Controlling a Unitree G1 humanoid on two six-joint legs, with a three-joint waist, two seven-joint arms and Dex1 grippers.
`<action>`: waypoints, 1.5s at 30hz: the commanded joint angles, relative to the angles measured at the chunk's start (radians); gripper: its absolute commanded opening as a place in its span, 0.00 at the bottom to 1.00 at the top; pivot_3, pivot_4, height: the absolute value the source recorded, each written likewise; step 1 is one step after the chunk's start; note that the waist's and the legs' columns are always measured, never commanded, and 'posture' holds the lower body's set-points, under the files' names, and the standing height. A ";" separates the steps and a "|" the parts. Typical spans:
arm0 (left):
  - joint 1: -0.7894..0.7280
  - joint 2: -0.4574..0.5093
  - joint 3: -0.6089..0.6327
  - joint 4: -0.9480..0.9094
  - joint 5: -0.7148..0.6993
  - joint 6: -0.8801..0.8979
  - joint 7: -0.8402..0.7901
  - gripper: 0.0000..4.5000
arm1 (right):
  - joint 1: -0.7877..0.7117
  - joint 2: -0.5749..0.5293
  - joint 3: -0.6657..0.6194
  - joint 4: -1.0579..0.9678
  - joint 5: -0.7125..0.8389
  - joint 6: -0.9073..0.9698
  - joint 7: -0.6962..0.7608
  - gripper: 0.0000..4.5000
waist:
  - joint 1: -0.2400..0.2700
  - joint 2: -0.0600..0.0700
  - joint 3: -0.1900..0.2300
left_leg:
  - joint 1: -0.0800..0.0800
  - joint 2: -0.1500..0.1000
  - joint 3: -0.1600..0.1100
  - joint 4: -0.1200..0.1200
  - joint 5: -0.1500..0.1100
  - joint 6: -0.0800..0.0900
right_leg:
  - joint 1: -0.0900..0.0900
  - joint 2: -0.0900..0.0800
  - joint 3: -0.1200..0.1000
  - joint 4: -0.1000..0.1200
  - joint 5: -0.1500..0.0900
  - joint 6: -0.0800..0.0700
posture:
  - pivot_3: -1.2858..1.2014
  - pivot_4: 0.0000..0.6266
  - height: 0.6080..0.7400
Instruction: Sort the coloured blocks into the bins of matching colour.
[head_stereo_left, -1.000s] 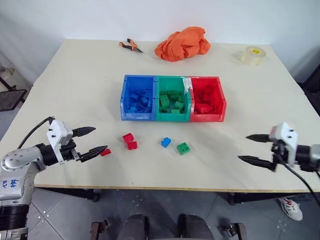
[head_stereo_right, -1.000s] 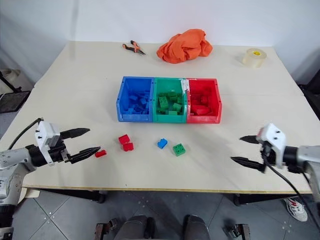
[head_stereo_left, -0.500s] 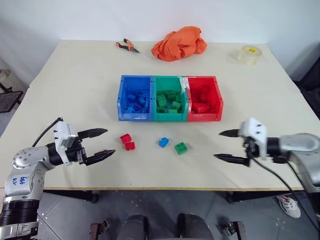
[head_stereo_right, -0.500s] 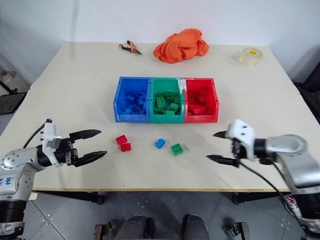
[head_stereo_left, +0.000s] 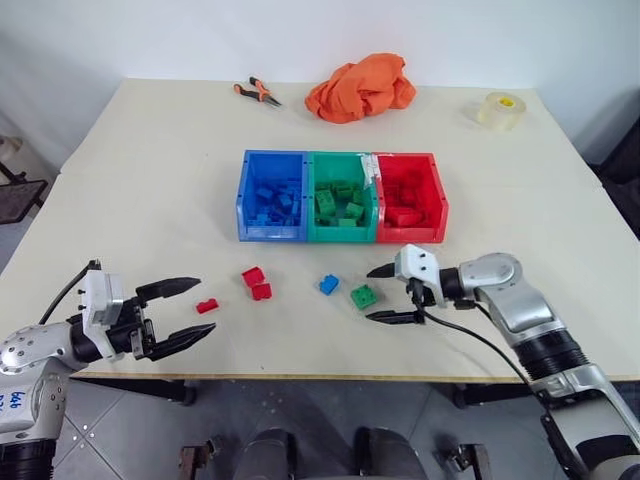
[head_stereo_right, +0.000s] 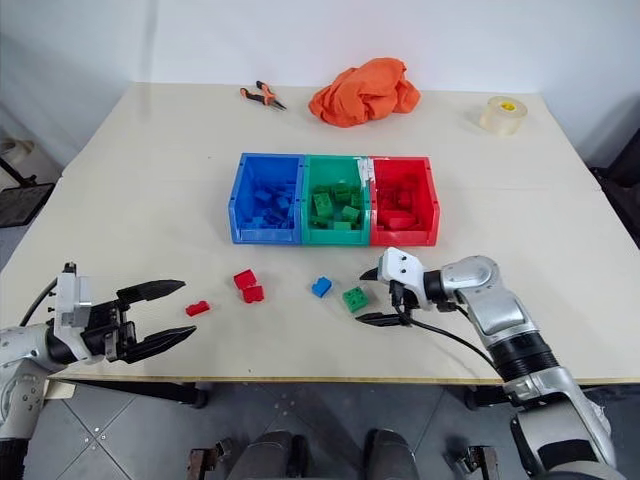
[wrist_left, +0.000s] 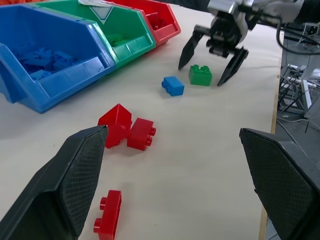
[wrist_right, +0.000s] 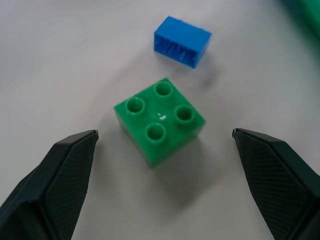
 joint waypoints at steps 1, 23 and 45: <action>0.004 -0.003 0.030 -0.029 -0.022 -0.024 0.006 1.00 | -0.019 0.017 -0.002 0.030 -0.019 -0.040 0.000 0.92 | -0.002 0.000 0.000 | 0.000 0.000 0.000 0.000 0.000 0.000 | 0.000 0.000 0.000 0.000 0.000 0.000 | 0.52 0.24 1.00; -0.112 -0.061 -0.095 0.016 0.035 -0.116 0.001 1.00 | -0.369 0.220 -0.204 0.242 -0.002 0.016 -0.410 0.43 | -0.026 0.000 0.000 | 0.000 0.000 0.000 -0.001 0.000 -0.001 | -0.004 0.001 0.001 0.006 0.000 -0.001 | 0.52 0.24 1.00; -0.067 -0.022 -0.064 0.090 0.020 -0.167 -0.058 1.00 | 0.051 -0.035 -0.218 -0.209 0.169 0.052 0.026 0.99 | -0.010 -0.001 -0.001 | -0.003 -0.001 -0.001 -0.001 0.000 0.000 | -0.010 0.000 0.002 0.014 0.000 -0.001 | 0.52 0.24 1.00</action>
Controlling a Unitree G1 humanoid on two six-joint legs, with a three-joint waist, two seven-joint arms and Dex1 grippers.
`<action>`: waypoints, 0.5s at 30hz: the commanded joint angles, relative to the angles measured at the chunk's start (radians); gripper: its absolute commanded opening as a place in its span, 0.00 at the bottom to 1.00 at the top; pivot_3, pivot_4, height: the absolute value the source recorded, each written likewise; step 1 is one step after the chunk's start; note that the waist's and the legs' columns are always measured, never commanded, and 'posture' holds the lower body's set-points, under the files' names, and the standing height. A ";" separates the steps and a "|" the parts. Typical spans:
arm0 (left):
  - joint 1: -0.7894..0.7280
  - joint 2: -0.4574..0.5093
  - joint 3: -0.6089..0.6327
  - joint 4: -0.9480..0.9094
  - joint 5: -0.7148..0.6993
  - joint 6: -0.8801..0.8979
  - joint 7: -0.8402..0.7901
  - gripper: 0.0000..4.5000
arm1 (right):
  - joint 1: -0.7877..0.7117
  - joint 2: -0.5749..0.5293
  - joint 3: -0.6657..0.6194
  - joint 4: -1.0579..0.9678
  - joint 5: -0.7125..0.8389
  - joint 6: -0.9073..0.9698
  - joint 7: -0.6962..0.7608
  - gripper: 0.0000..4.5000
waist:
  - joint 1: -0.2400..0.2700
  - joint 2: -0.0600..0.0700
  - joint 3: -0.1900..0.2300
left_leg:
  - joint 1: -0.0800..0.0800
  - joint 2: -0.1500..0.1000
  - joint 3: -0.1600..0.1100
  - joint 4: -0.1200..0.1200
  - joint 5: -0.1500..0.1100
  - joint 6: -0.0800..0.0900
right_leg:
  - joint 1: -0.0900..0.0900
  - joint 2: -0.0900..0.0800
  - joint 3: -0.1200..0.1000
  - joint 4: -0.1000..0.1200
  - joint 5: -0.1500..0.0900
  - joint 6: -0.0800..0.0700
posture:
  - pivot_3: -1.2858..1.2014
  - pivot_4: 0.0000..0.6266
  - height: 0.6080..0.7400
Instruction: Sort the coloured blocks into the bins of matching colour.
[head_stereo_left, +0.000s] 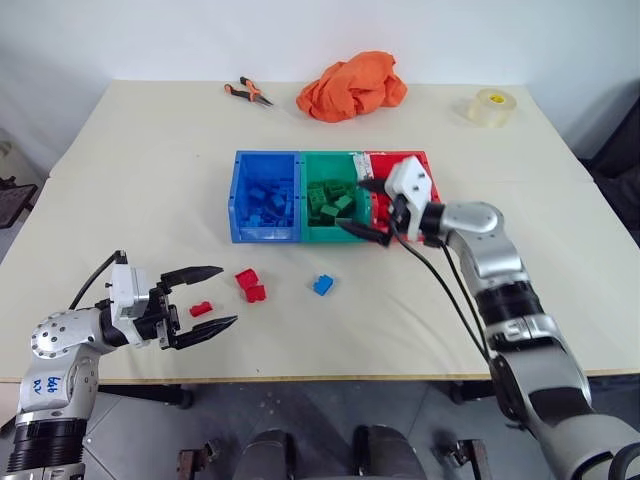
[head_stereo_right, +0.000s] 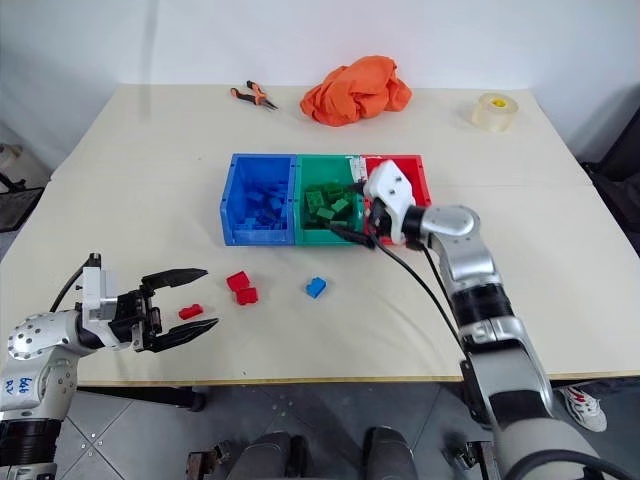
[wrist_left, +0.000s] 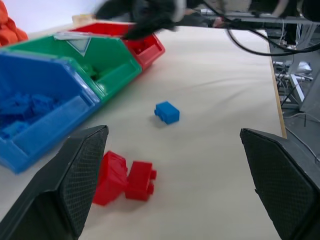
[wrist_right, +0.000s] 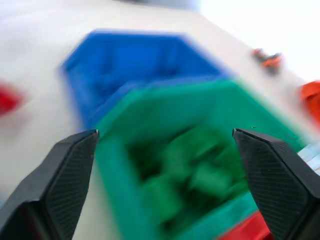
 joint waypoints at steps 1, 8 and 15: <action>0.047 0.030 0.056 0.030 -0.027 -0.017 -0.049 1.00 | 0.240 -0.184 -0.052 -0.280 0.124 0.076 0.191 0.99 | 0.013 0.000 0.000 | 0.001 0.000 -0.003 0.000 -0.001 0.000 | 0.002 0.000 0.000 0.000 0.000 0.000 | 0.52 0.24 1.00; 0.054 0.037 0.087 0.069 -0.022 -0.028 -0.062 1.00 | 0.511 -0.401 -0.186 -0.384 0.178 0.085 0.251 0.99 | 0.017 0.002 0.001 | 0.007 0.002 0.005 0.000 -0.002 0.001 | 0.012 -0.002 -0.003 -0.017 0.000 0.000 | 0.52 0.24 1.00; 0.038 0.031 0.096 0.079 -0.038 -0.037 -0.080 1.00 | 0.477 -0.376 -0.157 -0.393 0.148 0.113 0.172 0.99 | 0.014 0.002 0.001 | 0.008 0.003 0.005 -0.001 -0.003 0.000 | 0.012 -0.006 0.003 -0.016 -0.001 -0.001 | 0.52 0.24 1.00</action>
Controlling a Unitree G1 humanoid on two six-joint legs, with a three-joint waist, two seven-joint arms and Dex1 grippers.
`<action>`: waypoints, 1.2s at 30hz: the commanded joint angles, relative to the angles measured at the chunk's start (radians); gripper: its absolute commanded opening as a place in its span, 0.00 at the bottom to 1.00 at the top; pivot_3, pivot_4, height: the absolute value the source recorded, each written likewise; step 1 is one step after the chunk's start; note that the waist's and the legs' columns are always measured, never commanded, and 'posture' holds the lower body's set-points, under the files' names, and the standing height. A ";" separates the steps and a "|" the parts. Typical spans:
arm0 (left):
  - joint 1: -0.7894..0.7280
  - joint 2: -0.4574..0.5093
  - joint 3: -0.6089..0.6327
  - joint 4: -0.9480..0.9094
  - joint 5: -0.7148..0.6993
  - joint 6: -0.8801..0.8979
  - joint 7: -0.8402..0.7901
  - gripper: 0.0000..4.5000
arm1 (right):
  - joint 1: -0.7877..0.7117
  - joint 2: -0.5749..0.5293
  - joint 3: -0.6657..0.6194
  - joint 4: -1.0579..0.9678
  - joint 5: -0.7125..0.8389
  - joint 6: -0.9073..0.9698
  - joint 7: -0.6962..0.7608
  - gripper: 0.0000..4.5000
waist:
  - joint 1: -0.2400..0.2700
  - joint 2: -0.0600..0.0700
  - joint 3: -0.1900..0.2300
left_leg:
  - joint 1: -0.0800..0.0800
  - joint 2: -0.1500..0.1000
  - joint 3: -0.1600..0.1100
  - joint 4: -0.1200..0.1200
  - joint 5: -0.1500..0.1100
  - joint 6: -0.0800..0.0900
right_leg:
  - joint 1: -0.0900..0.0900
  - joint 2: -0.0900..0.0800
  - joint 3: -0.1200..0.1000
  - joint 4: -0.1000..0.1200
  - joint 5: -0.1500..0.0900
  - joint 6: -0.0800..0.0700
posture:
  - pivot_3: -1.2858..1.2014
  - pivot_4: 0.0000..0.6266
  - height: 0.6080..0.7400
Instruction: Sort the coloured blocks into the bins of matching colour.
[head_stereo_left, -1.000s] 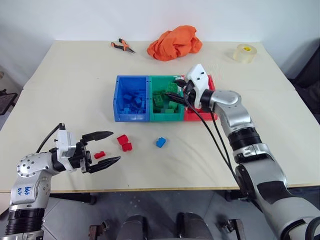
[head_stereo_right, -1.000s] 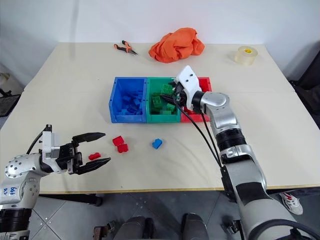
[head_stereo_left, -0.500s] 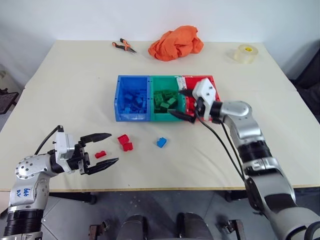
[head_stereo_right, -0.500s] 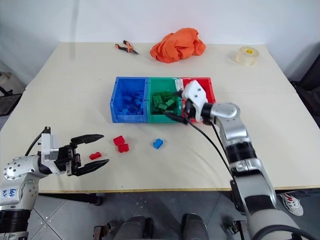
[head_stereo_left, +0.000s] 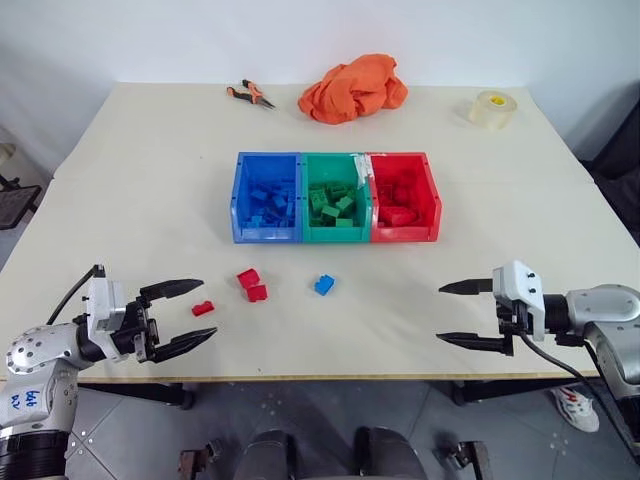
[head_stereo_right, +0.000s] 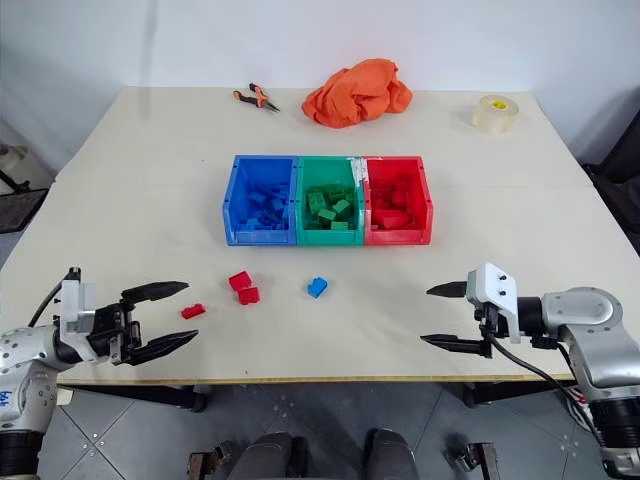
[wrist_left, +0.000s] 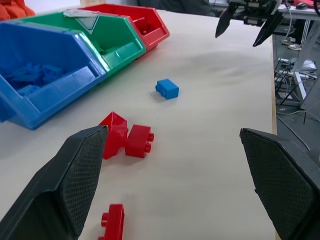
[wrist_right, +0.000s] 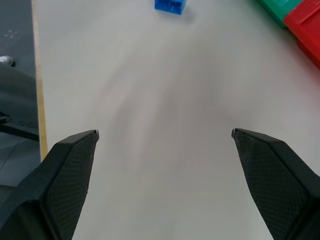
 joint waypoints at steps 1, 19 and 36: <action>-0.012 0.004 0.024 0.000 -0.020 -0.017 -0.007 1.00 | -0.096 0.073 0.054 -0.020 -0.018 0.009 -0.063 0.99 | -0.004 0.000 0.000 | 0.000 0.000 0.000 0.000 0.000 0.000 | 0.000 0.000 0.000 0.000 0.000 0.000 | 0.52 0.24 1.00; 0.097 -0.023 0.070 -0.160 -0.044 -0.004 0.080 1.00 | -0.522 0.494 0.386 0.462 -0.247 -0.269 -0.065 0.99 | -0.023 -0.001 0.000 | -0.001 -0.001 -0.004 0.000 0.000 0.000 | -0.001 0.006 -0.005 0.004 0.000 -0.001 | 0.52 0.24 1.00; 0.141 -0.028 0.084 -0.195 -0.059 -0.008 0.114 1.00 | -0.606 0.590 0.391 0.707 -0.325 -0.340 -0.066 0.45 | -0.029 -0.001 0.000 | 0.000 0.000 -0.005 0.001 0.000 -0.001 | 0.000 0.004 -0.003 0.006 -0.001 -0.001 | 0.52 0.24 1.00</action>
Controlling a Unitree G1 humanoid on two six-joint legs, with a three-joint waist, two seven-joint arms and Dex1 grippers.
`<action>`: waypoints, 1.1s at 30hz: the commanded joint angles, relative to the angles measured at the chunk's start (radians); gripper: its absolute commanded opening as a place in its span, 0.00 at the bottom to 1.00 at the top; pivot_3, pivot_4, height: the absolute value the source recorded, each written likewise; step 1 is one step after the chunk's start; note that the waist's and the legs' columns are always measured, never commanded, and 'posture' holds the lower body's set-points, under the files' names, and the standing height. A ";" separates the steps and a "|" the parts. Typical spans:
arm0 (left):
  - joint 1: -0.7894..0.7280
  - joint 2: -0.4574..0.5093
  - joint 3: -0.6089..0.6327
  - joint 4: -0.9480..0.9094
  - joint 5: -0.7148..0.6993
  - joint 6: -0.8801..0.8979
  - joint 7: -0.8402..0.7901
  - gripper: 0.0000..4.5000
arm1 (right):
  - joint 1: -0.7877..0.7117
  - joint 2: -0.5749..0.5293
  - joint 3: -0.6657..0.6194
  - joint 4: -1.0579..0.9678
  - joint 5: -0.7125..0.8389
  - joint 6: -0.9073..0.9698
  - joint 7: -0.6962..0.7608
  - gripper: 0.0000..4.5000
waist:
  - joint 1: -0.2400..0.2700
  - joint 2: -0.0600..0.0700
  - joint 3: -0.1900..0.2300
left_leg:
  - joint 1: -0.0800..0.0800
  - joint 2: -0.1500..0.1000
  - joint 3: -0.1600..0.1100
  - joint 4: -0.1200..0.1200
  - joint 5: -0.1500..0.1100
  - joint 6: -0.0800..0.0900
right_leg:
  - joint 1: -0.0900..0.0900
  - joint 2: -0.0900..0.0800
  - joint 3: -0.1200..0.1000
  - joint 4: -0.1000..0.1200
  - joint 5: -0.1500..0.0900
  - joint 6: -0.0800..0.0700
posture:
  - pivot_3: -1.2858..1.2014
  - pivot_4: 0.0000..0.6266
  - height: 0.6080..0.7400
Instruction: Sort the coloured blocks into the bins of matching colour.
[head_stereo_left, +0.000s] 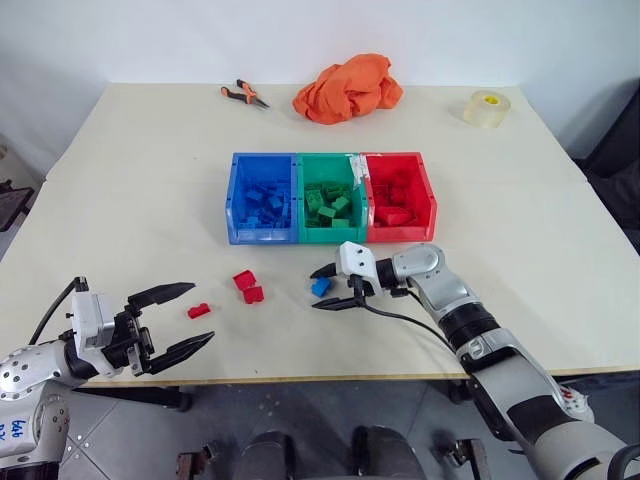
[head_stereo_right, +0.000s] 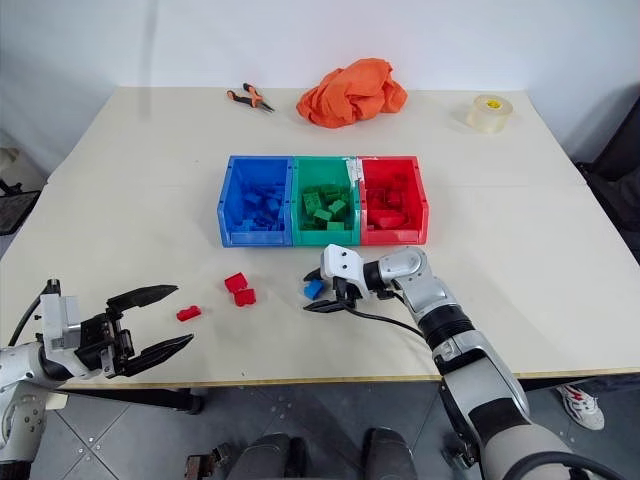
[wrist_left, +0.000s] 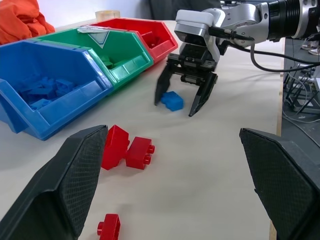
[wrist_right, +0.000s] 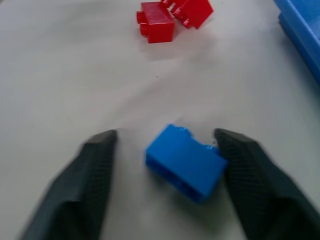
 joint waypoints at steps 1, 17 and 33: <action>-0.012 0.002 0.018 -0.019 -0.020 -0.008 0.002 1.00 | 0.012 -0.005 -0.024 -0.016 0.003 0.000 -0.017 0.38 | 0.000 0.000 0.000 | 0.000 0.000 0.000 0.000 0.000 0.000 | 0.000 0.000 0.000 0.000 0.000 0.000 | 0.52 0.24 1.00; -0.072 -0.008 -0.014 0.022 -0.005 -0.008 0.003 1.00 | -0.118 0.076 -0.178 -0.267 0.098 0.266 -0.274 0.37 | -0.005 0.000 0.000 | -0.002 0.000 0.001 -0.001 0.000 -0.001 | -0.004 -0.001 0.001 0.001 0.000 0.000 | 0.52 0.24 1.00; -0.052 -0.035 -0.019 -0.004 0.002 -0.035 0.041 1.00 | -0.492 0.305 -0.209 0.379 -0.025 -0.013 -0.609 0.99 | -0.023 -0.001 0.000 | -0.006 0.000 0.001 0.000 0.000 -0.002 | -0.015 0.002 0.004 0.017 0.000 0.000 | 0.52 0.24 1.00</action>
